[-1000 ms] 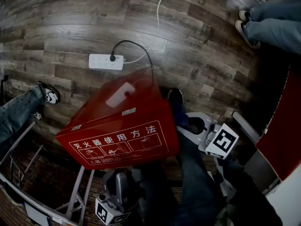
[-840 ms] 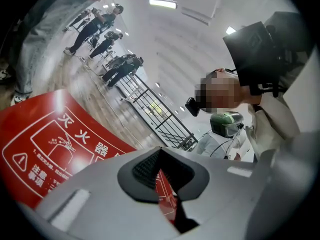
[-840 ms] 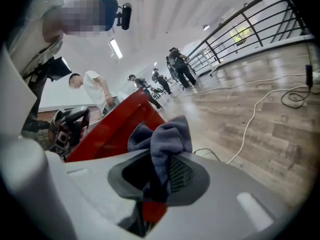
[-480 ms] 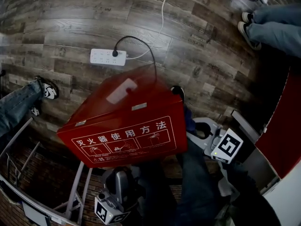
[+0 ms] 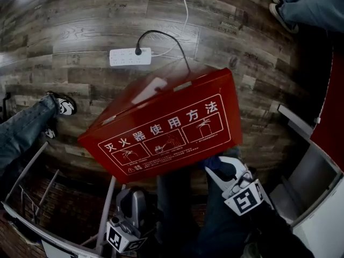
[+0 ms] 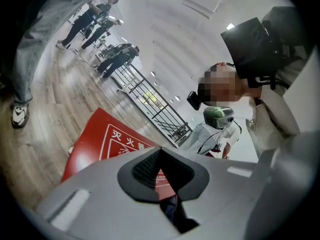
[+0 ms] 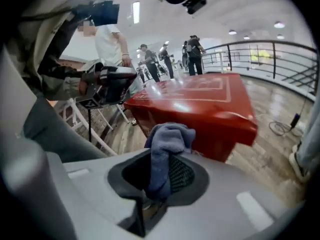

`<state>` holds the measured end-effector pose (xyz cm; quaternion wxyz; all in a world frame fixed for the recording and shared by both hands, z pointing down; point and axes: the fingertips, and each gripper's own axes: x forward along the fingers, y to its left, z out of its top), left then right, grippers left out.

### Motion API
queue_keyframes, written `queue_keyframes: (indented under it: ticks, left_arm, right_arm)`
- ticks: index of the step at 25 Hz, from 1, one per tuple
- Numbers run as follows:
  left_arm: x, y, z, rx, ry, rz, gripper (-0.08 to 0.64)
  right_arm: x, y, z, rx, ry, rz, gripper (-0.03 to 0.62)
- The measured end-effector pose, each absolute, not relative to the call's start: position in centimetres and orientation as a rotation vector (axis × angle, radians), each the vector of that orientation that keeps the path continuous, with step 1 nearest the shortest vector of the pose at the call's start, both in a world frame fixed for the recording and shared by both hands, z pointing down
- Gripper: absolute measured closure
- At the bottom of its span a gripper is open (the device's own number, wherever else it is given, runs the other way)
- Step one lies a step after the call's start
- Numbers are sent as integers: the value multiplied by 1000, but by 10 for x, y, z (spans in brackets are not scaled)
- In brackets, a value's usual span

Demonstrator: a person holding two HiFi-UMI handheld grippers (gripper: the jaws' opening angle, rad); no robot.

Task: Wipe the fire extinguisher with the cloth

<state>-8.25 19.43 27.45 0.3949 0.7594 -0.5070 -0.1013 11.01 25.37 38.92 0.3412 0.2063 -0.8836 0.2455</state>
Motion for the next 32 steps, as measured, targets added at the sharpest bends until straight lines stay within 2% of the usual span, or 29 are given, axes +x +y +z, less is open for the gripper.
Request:
queue_keyframes:
  ticks: [3, 9, 12, 15, 17, 19, 24, 26, 32]
  left_arm:
    - [-107, 219, 283, 1932, -1295, -187, 555]
    - [-122, 265, 323, 1872, -1352, -74, 555]
    - [-111, 280, 343, 1856, -1355, -71, 555]
    - [-100, 284, 348, 1857, -1362, -97, 555]
    - [-94, 287, 349, 1850, -1374, -102, 555]
    - [-90, 292, 350, 1830, -1390, -102, 555]
    - [-97, 303, 348, 1783, -1466, -115, 555]
    - [-103, 307, 345, 1764, -1504, -121, 555]
    - [-111, 316, 345, 1732, -1560, -144, 555]
  right_arm:
    - [57, 250, 400, 635, -2321, 522, 517]
    - [3, 267, 401, 561, -2378, 484, 518]
    - [15, 263, 395, 622, -2388, 379, 518]
    - [61, 241, 390, 824, -2332, 290, 518]
    - [86, 225, 394, 965, -2270, 325, 518]
    - [74, 228, 403, 912, -2248, 352, 518]
    - [-47, 261, 391, 581, -2490, 371, 518]
    - [-65, 265, 391, 580, -2515, 483, 518]
    - [-22, 244, 390, 805, -2499, 605, 518]
